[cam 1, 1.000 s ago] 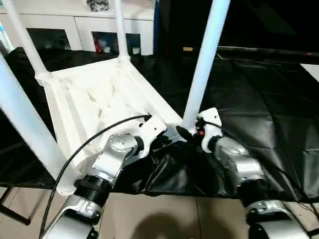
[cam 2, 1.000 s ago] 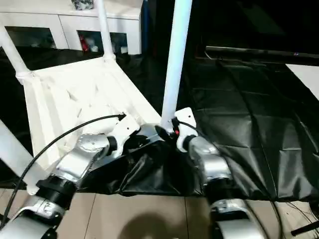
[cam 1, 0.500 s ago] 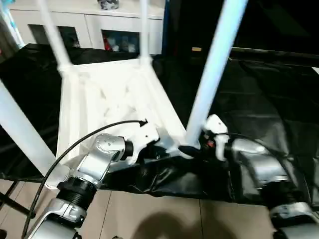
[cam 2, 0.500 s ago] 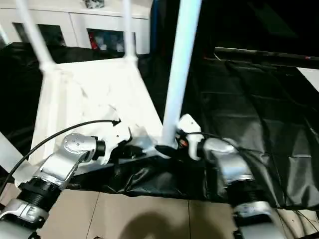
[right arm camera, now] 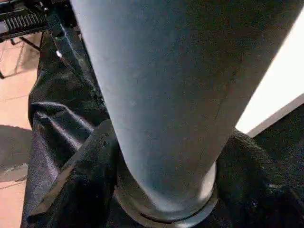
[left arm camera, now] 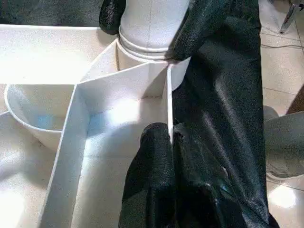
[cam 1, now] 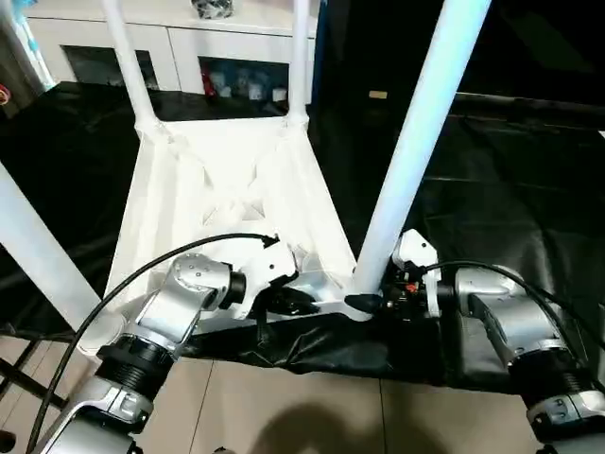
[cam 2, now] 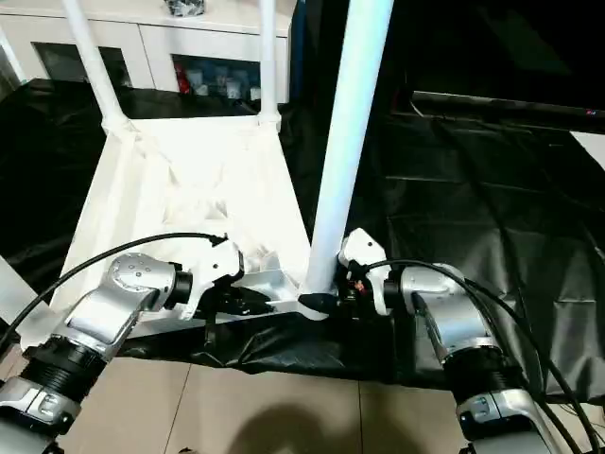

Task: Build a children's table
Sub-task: Rotate leg to tighten

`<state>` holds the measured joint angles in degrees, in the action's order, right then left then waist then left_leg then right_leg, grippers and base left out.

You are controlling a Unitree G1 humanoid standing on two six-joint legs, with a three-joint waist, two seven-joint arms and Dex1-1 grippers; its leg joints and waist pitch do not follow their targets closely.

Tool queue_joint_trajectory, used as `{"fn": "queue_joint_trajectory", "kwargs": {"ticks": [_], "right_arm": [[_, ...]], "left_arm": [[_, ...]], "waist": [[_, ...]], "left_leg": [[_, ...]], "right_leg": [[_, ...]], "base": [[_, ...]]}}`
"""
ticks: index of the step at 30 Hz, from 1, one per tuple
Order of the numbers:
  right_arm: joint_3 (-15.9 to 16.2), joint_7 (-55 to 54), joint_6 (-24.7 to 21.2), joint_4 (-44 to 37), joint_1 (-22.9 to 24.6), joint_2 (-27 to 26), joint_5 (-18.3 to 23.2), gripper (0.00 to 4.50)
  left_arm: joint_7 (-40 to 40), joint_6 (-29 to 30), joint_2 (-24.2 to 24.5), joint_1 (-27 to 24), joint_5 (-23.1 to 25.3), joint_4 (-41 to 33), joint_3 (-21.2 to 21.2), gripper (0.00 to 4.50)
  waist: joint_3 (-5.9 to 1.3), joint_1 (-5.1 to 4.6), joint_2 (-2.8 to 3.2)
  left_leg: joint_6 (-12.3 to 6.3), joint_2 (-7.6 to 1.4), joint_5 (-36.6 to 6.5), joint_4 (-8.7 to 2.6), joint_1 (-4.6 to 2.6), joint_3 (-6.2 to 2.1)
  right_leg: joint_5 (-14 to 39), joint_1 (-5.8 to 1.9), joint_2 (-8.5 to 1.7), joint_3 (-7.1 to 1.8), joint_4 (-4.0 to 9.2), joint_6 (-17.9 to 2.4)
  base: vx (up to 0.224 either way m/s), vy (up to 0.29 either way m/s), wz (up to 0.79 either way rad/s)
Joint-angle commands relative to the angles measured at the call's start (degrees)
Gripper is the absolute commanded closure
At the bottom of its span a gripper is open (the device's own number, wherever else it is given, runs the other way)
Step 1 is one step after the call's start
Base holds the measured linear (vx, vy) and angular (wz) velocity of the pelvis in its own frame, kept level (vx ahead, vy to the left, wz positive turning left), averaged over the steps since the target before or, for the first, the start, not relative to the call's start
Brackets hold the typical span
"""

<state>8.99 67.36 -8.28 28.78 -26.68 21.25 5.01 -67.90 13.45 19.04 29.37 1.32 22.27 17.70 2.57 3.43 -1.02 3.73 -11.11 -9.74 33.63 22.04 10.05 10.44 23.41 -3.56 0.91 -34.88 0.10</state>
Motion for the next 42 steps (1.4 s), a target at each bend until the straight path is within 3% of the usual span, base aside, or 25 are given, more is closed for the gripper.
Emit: {"fn": "queue_joint_trajectory", "kwargs": {"ticks": [1, 3, 6, 7, 12, 15, 19, 20, 22, 25, 29, 32, 35, 38, 42], "right_arm": [[2.81, 0.85, -1.22, -0.95, 1.52, -3.05, 0.74, 1.88], [1.14, -3.41, -1.85, -0.15, 1.11, -5.23, 1.41, 1.88], [-0.15, -9.27, -1.77, 1.72, 0.10, -7.31, 0.56, 1.89], [-1.64, -16.72, -2.24, 4.26, -1.23, -9.86, -0.62, 1.89], [-5.11, -30.04, -3.64, 8.10, -3.61, -15.76, -1.25, 1.89], [-5.78, -36.20, -3.29, 9.57, -4.60, -19.33, -2.24, 1.89], [-2.89, -37.06, -1.35, 8.86, -3.95, -21.91, -4.48, 1.89], [-3.12, -36.09, -1.61, 8.56, -3.80, -21.85, -3.71, 1.89], [-3.98, -33.51, -2.61, 7.50, -3.52, -21.21, -1.72, 1.19], [-4.80, -30.48, -2.99, 6.19, -3.36, -19.22, -0.44, 1.14], [-4.44, -27.76, -1.89, 5.87, -3.32, -16.24, -1.04, 0.73], [-4.04, -23.29, -1.78, 4.86, -2.90, -13.69, -0.49, 0.68], [-2.01, -13.30, -0.52, 3.00, -1.70, -8.41, -0.23, 0.68], [-1.25, -9.49, 0.47, 2.86, -1.37, -6.50, -0.36, 0.68], [-0.31, -5.50, 0.90, 2.28, -0.77, -4.96, -0.23, 0.68]], "left_arm": [[1.90, -0.97, -2.76, 1.22, -1.04, -1.58, 0.89, 4.50], [4.77, -0.65, -4.01, 1.71, -0.36, -0.35, 0.33, 4.50], [7.92, -0.24, -5.40, 2.26, 0.44, 0.86, -0.12, 4.50], [11.37, 0.18, -7.02, 2.84, 1.26, 2.25, -0.48, 4.50], [17.50, 1.58, -10.67, 4.05, 2.08, 4.12, -1.08, 4.50], [21.10, 1.86, -13.14, 4.63, 2.82, 5.05, -1.32, 4.50], [22.33, 2.10, -15.53, 4.21, 2.63, 4.42, -1.27, 4.50], [22.17, 2.20, -15.52, 4.12, 2.49, 4.23, -1.20, 4.50], [21.46, 2.21, -15.13, 3.82, 2.14, 3.67, -1.12, 4.50], [19.79, 1.79, -13.89, 3.36, 1.64, 2.95, -1.34, 4.50], [17.31, 1.21, -12.18, 3.01, 1.33, 2.28, -1.28, 4.50], [14.61, 0.85, -10.60, 2.56, 0.99, 1.42, -1.05, 4.50], [9.13, -0.33, -7.57, 1.84, 0.36, 0.35, -0.41, 4.50], [6.18, -0.38, -6.31, 1.54, -0.27, -0.30, -0.01, 4.50], [4.49, -0.19, -5.26, 1.35, -0.39, -1.02, 0.41, 4.50]], "waist": [[-3.29, -0.30, -0.26], [-3.12, -0.37, -0.26], [-2.90, -0.78, -0.21], [-2.80, -1.23, -0.22], [-2.77, -2.57, -0.20], [-2.93, -3.04, -0.15], [-3.11, -3.09, -0.06], [-3.14, -3.06, -0.26], [-3.12, -2.99, -0.08], [-3.11, -2.88, -0.07], [-3.25, -2.78, -0.01], [-3.37, -2.50, -0.05], [-3.35, -1.96, 0.16], [-3.31, -1.45, 0.31], [-3.18, -1.25, 0.31]], "left_leg": [[-2.41, -1.86, -13.37, -3.89, -1.15, -0.10], [-2.22, -1.83, -13.80, -3.97, -1.17, -0.08], [-0.73, -1.75, -16.67, -4.21, -1.24, -0.24], [0.30, -1.63, -18.45, -4.34, -1.30, -0.40], [1.48, -1.33, -20.92, -4.48, -1.02, -0.86], [1.06, -1.37, -20.52, -4.38, -1.03, -0.86], [0.23, -1.42, -19.01, -4.30, -0.94, -0.65], [-0.19, -1.42, -18.39, -4.27, -0.84, -0.56], [-0.79, -1.43, -17.72, -4.27, -0.82, -0.50], [-0.99, -1.50, -18.16, -4.25, -0.87, -0.50], [-1.62, -1.58, -16.31, -4.09, -0.75, -0.40], [-2.24, -1.59, -14.66, -3.98, -0.66, -0.40], [-3.11, -1.73, -14.00, -3.83, -0.83, -0.26], [-3.44, -1.77, -13.05, -3.84, -0.88, -0.16], [-2.81, -1.86, -14.54, -3.96, -1.17, -0.18]], "right_leg": [[11.24, -2.41, -3.32, -1.52, 4.23, -12.86], [12.02, -2.26, -3.26, -1.52, 4.38, -12.78], [17.66, -2.01, -3.36, -1.51, 4.86, -11.40], [21.46, -1.76, -3.38, -1.48, 5.19, -10.27], [26.39, -1.71, -3.43, -1.25, 5.65, -8.19], [24.66, -1.53, -3.36, -1.38, 5.70, -8.51], [19.64, -1.75, -3.21, -1.48, 5.34, -9.76], [18.19, -1.87, -3.17, -1.50, 5.24, -10.18], [16.47, -2.01, -3.17, -1.51, 5.10, -10.80], [16.96, -2.07, -3.22, -1.50, 5.17, -10.88], [14.10, -2.23, -3.27, -1.54, 4.88, -11.75], [11.67, -2.62, -3.29, -1.47, 4.60, -12.46], [9.74, -2.53, -3.24, -1.49, 4.46, -13.40], [7.30, -2.56, -3.20, -1.48, 4.14, -14.31], [9.95, -2.48, -3.24, -1.46, 4.37, -14.14]], "base": [[0.000, 0.000, 0.00], [0.000, 0.000, 0.00], [0.000, 0.000, 0.00], [0.000, 0.000, 0.00], [0.000, 0.000, 0.00], [0.000, 0.000, 0.00], [0.000, 0.000, 0.00], [0.000, 0.000, 0.00], [0.000, 0.000, 0.00], [0.000, 0.000, 0.00], [0.000, 0.000, 0.00], [0.000, 0.000, 0.00], [0.000, 0.000, 0.00], [0.000, 0.000, 0.00], [0.000, 0.000, 0.00]]}}
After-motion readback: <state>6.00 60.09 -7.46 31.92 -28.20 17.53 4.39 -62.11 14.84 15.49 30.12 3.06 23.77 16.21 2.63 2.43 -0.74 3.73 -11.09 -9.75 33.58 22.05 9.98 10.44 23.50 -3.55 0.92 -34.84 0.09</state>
